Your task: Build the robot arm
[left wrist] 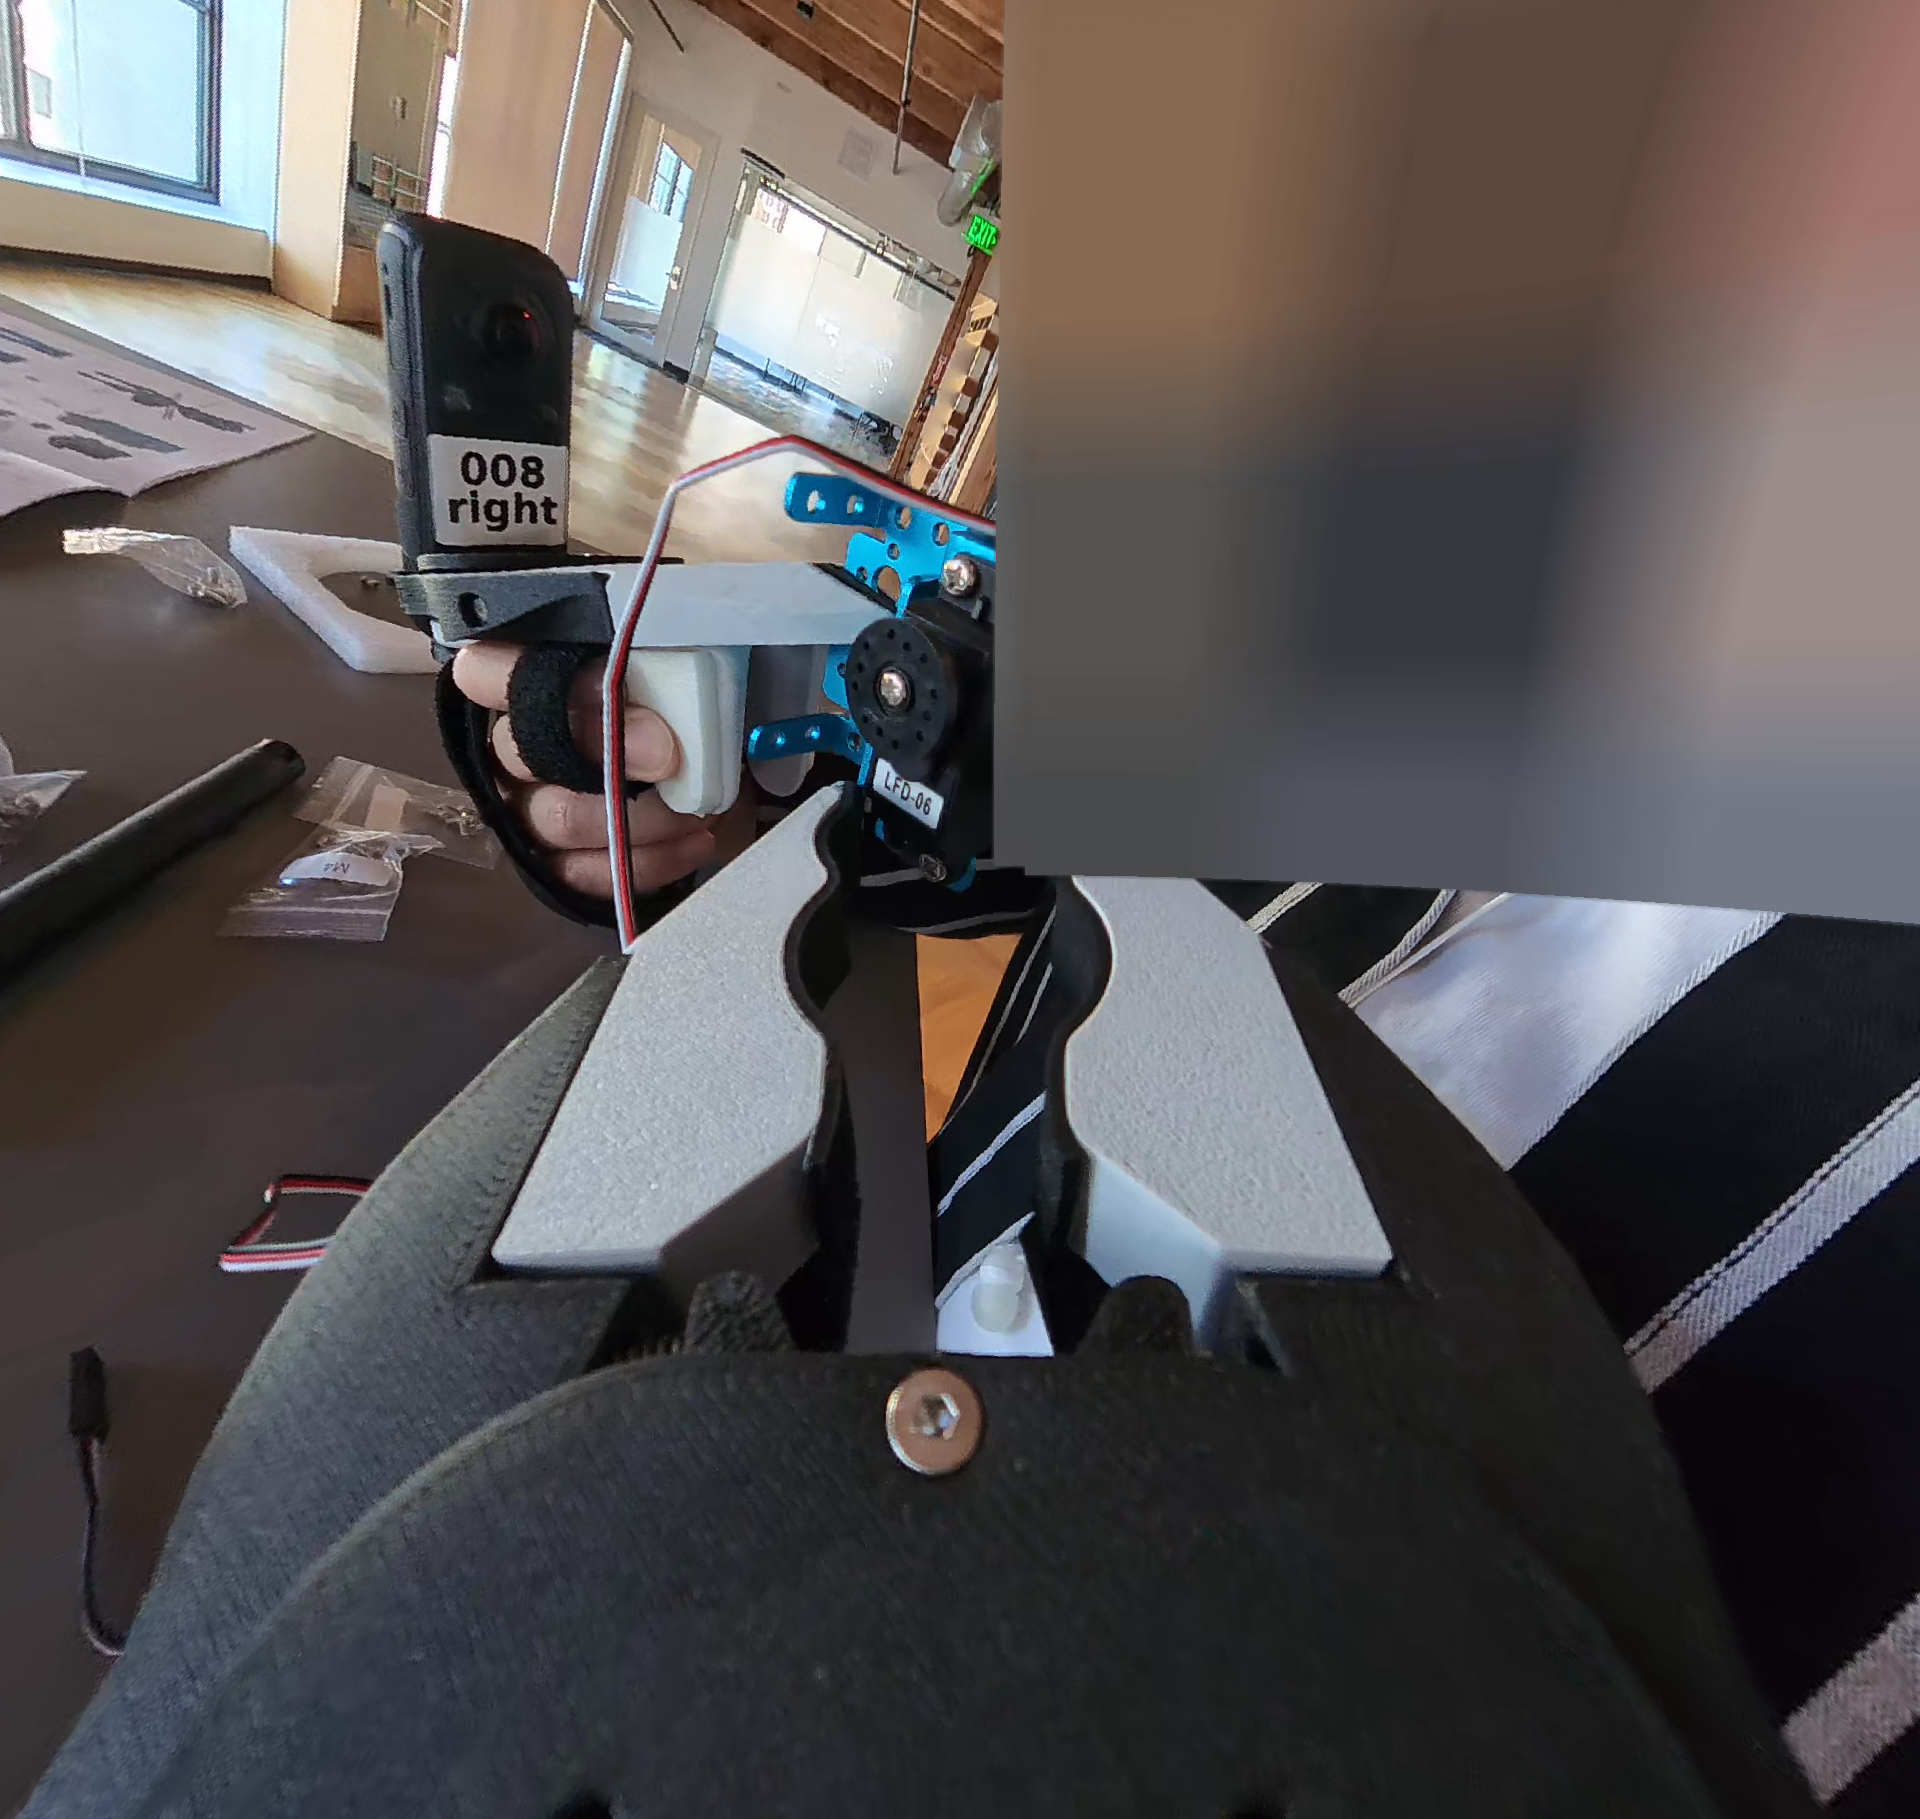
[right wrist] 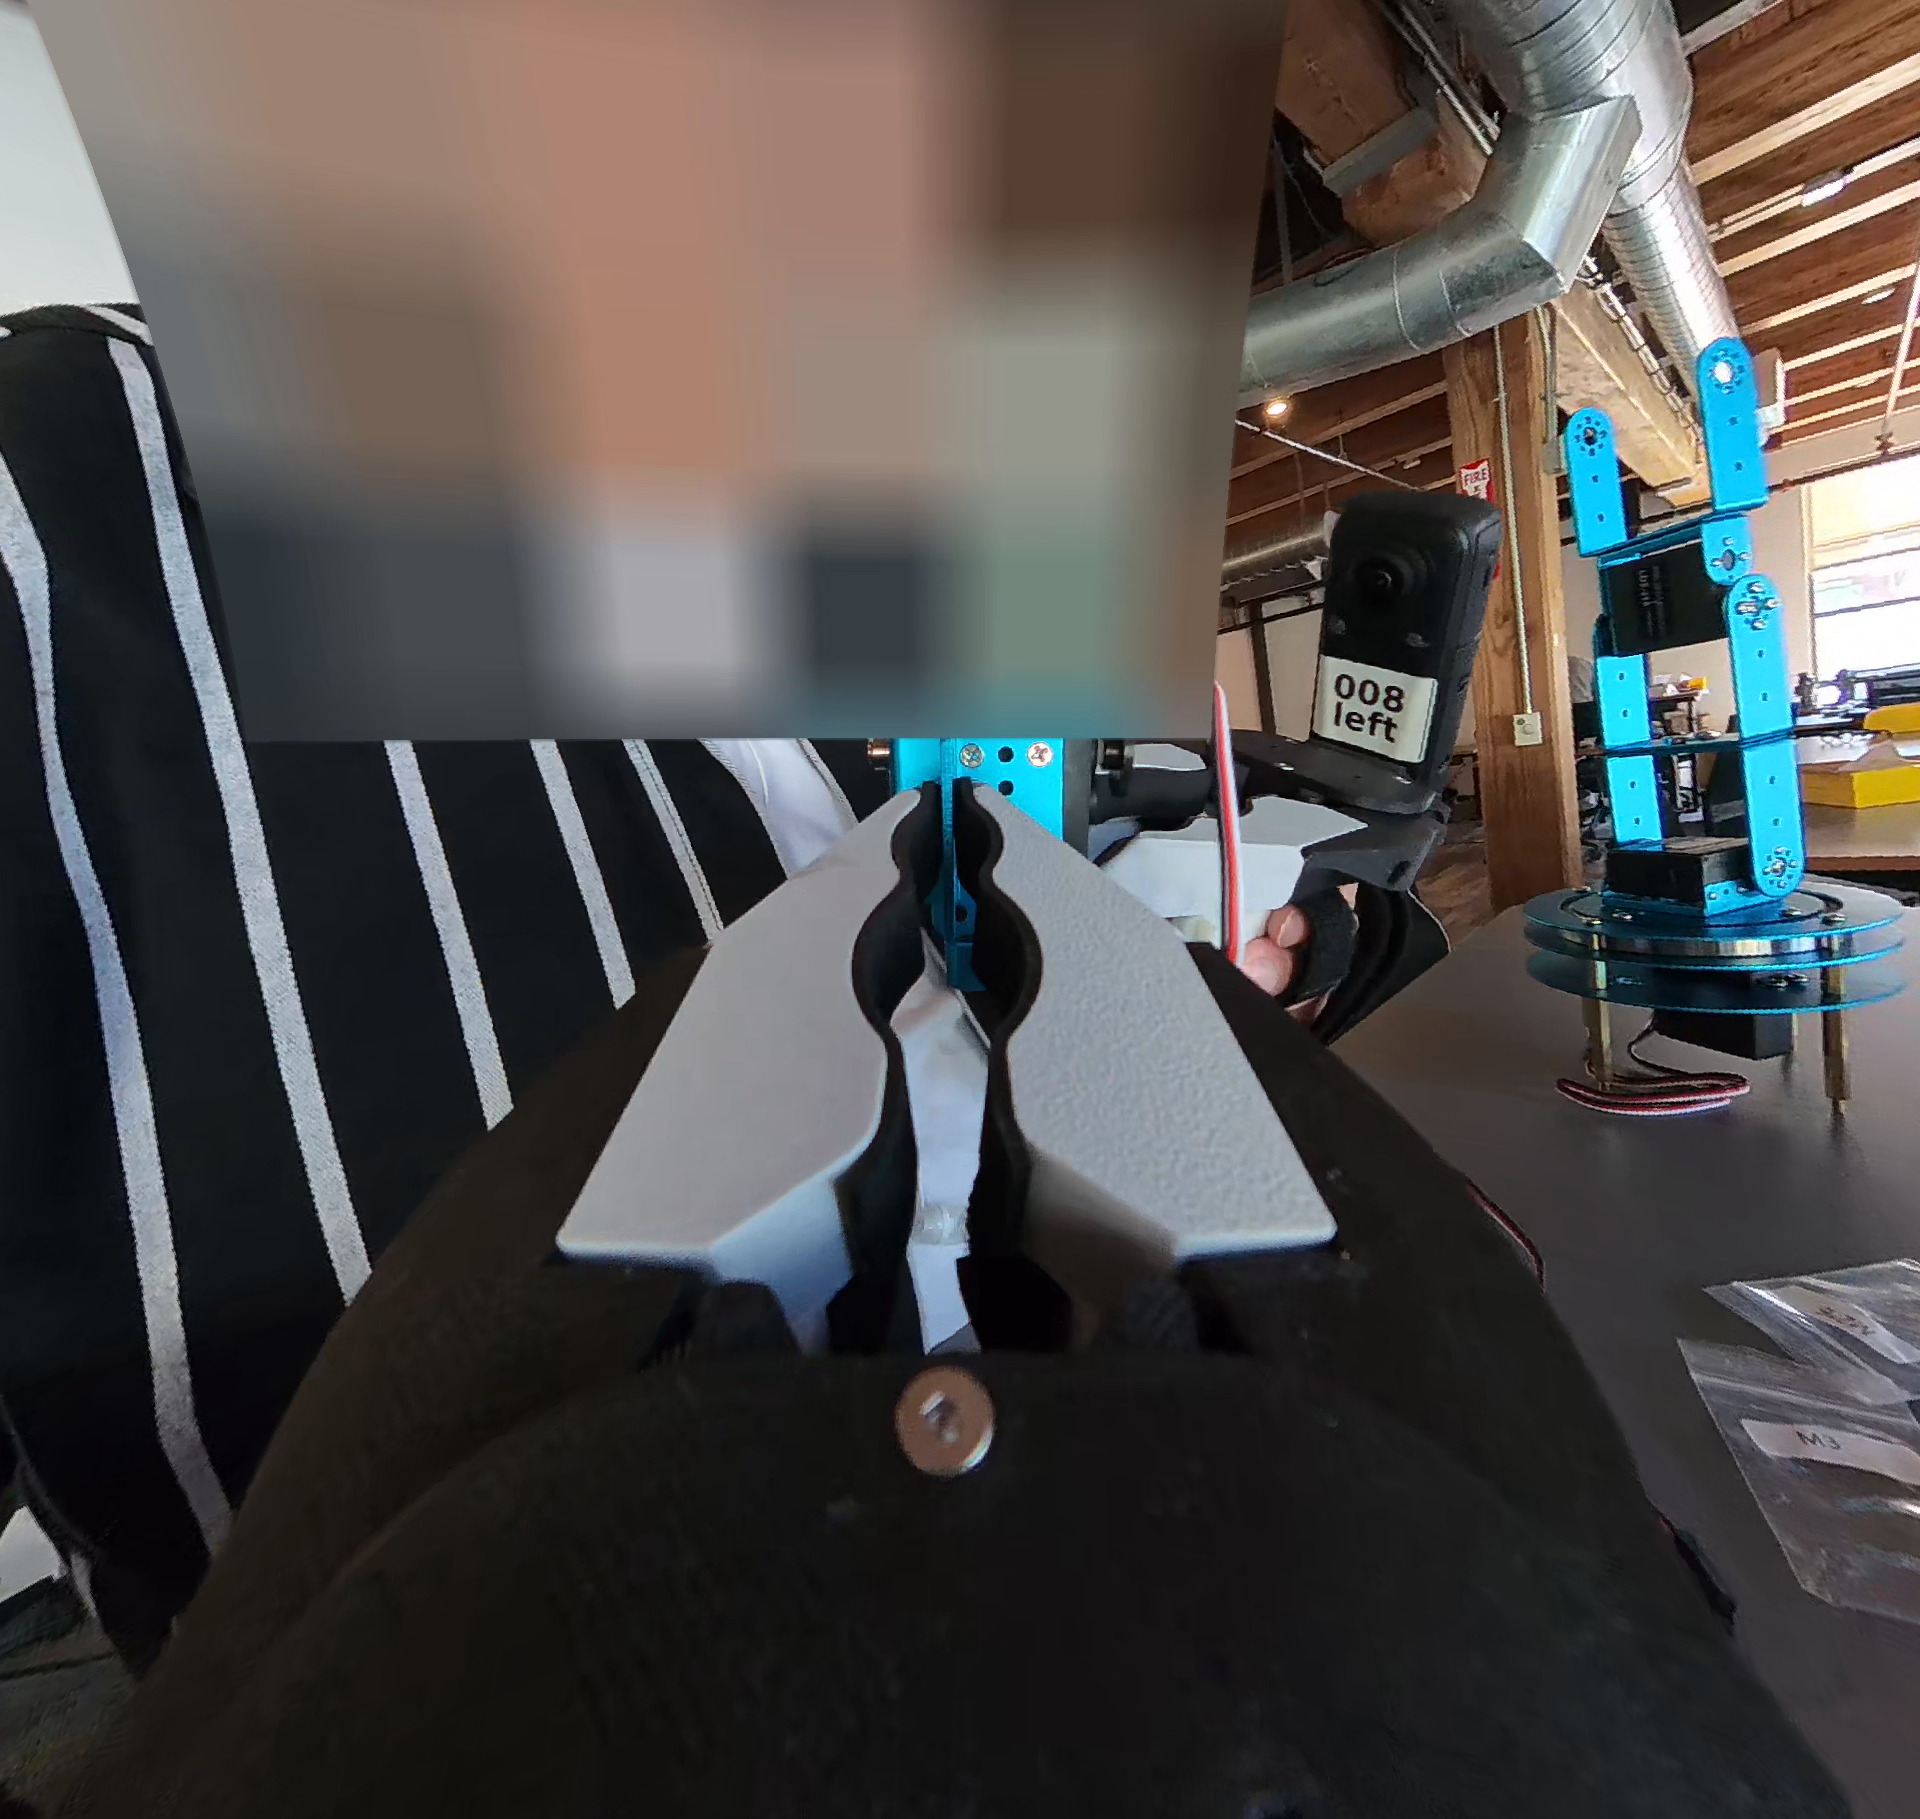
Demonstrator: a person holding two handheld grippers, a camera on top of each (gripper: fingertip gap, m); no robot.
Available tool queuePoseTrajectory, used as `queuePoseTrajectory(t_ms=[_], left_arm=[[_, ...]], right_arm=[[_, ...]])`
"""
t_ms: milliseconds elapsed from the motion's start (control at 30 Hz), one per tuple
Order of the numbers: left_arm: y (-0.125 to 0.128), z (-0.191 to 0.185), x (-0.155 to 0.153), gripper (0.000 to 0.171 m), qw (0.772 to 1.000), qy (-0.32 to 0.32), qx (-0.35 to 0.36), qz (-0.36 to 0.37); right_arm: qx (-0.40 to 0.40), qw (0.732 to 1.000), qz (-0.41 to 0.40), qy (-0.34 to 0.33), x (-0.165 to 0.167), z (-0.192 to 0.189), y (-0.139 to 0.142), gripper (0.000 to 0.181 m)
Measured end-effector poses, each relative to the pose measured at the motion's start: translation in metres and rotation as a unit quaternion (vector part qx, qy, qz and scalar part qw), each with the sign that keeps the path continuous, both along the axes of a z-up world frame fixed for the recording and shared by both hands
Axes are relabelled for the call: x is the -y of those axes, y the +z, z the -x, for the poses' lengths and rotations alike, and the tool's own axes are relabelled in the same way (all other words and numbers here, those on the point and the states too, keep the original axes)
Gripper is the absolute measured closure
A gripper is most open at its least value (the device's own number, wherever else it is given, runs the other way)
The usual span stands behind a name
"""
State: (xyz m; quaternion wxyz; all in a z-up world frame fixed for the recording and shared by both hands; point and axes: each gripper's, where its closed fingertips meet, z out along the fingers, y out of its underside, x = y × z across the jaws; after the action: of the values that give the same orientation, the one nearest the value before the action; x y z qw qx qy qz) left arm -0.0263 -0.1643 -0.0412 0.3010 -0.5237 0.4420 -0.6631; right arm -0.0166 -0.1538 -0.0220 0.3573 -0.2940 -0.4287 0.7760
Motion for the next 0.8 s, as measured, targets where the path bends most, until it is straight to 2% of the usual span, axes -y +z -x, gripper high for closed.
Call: queuePoseTrajectory(t_ms=[433, 667, 800], left_arm=[[-0.003, 0.007, -0.013, 0.139, 0.996, -0.006, 0.006, 0.091], [-0.019, 0.014, -0.025, 0.138, 0.99, -0.004, 0.01, 0.144], [-0.033, 0.023, -0.039, 0.123, 0.987, 0.027, -0.005, 0.156]], right_arm=[[0.023, 0.999, 0.04, -0.017, -0.013, 0.005, -0.004, 0.181], [0.086, 0.988, 0.131, 0.004, -0.027, 0.014, -0.014, 0.181], [0.142, 0.976, 0.165, -0.021, -0.044, 0.025, -0.037, 0.181]])
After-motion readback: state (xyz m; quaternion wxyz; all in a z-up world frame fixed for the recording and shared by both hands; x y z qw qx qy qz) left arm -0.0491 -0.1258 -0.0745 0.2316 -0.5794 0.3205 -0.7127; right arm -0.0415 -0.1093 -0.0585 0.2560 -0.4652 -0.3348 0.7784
